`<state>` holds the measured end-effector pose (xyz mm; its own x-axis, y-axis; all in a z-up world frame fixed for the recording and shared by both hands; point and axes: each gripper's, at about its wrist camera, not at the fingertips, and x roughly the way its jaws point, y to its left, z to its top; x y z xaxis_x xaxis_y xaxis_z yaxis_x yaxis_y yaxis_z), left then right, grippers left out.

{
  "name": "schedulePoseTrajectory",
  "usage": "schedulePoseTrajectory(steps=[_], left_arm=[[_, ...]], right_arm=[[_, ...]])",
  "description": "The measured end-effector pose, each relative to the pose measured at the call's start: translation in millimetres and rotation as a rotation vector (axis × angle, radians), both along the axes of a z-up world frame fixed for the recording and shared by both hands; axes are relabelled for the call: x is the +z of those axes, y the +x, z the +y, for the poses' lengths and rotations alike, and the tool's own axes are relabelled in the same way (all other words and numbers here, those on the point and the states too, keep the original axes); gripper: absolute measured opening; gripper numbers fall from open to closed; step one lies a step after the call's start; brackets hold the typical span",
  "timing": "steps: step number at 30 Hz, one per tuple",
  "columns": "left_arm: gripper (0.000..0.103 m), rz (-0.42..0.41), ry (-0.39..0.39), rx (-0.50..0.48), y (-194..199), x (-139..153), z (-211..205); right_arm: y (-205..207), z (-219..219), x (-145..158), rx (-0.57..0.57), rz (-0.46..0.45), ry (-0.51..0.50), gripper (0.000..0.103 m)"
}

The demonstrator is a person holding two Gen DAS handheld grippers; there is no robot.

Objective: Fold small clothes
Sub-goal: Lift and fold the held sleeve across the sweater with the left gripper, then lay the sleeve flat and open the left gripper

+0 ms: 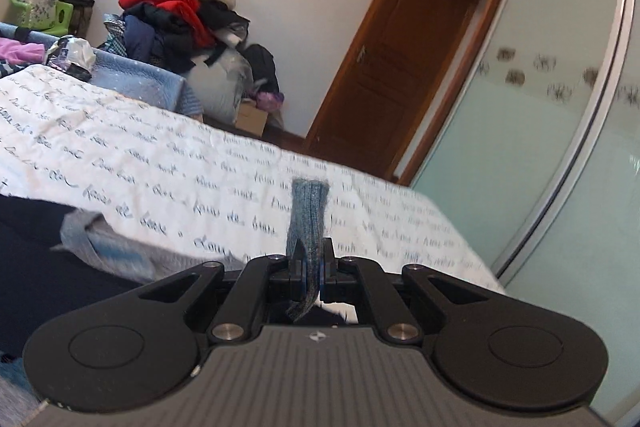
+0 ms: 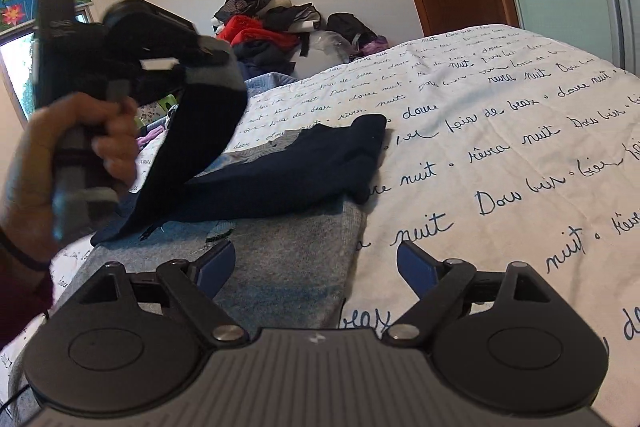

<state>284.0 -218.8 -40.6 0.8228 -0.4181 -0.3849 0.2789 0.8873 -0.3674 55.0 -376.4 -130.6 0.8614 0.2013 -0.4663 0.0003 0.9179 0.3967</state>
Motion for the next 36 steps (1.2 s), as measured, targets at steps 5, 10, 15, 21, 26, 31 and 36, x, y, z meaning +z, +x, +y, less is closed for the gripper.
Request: schedulePoseTrajectory(steps=[5, 10, 15, 21, 26, 31, 36], left_arm=[[0.005, 0.039, 0.09, -0.054, -3.0, -36.8, -34.3], [0.009, 0.077, 0.164, -0.104, -1.7, -64.1, -54.1], [0.029, 0.098, 0.222, -0.145, -10.3, -72.0, -64.4], [0.066, 0.04, 0.269, -0.159, -27.4, -56.4, -59.5], [0.085, -0.015, 0.372, -0.133, -51.8, -47.5, -31.6], [0.088, 0.022, 0.418, -0.079, -69.3, -52.0, 11.2], [0.088, 0.088, 0.425, -0.007, -84.4, -58.7, 54.9]], right_arm=[[-3.7, -7.4, -4.1, -0.024, 0.014, 0.008, 0.089], [-8.0, -13.1, -6.7, -0.04, 0.026, 0.009, 0.089], [-11.6, -17.1, -9.0, -0.052, 0.037, -0.004, 0.089], [-16.4, -18.2, -9.8, -0.067, 0.049, 0.003, 0.089], [-19.4, -7.5, -3.0, -0.021, 0.032, -0.003, 0.089], [-17.8, 15.9, -2.6, 0.047, 0.036, -0.032, 0.089], [-19.0, 35.5, -2.9, 0.092, 0.046, -0.07, 0.089]])
